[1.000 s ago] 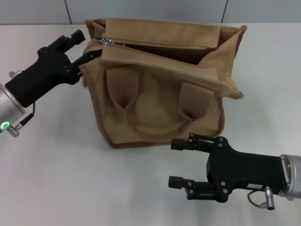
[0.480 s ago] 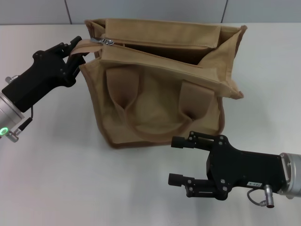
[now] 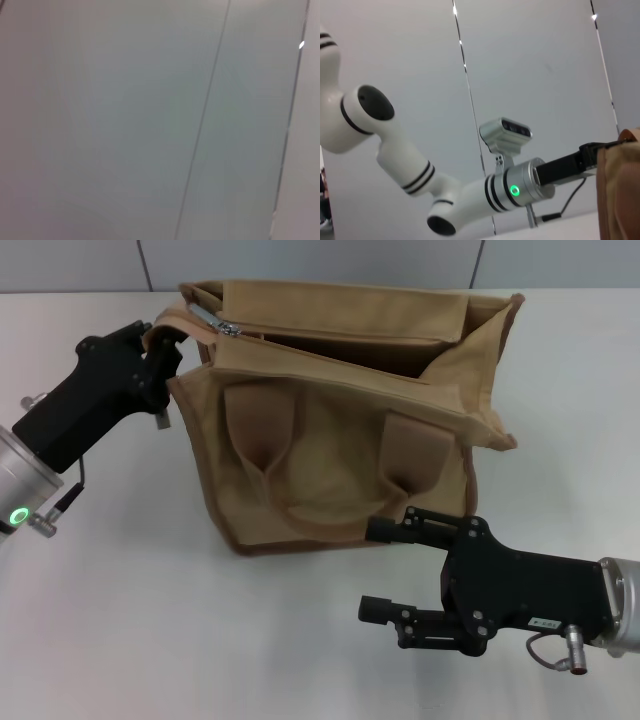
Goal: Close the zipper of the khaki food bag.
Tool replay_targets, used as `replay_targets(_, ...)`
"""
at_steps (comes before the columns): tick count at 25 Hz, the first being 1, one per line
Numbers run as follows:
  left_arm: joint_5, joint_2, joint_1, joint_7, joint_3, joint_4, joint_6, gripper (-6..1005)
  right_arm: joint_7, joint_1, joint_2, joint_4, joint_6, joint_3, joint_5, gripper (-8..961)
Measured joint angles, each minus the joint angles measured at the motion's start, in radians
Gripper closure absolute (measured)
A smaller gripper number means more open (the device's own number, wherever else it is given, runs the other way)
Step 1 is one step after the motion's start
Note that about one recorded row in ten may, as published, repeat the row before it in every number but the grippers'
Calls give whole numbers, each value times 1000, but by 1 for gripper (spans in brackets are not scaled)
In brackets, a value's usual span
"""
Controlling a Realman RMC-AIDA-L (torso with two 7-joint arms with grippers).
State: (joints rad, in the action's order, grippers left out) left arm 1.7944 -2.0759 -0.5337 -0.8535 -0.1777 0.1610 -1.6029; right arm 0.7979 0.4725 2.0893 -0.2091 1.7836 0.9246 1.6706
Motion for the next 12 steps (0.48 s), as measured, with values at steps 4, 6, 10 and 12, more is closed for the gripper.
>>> replay_targets(4,-23,-1,-27,0,2,-35,-37,978,0,-6,0,1,24,-1,-32,201)
replay_targets(6,-39,-2,-50,0,3,-59,-51,978,4,-7,0,10,32,-1,-82,201)
replay_targets(10,-51,-4,-93,1,4,-94,-66,977,141,6,-1,74,33,2,-291,201)
replay_targets(12,-51,-4,-109,1,9,-111,-68,977,270,23,-1,77,40,3,-354,201)
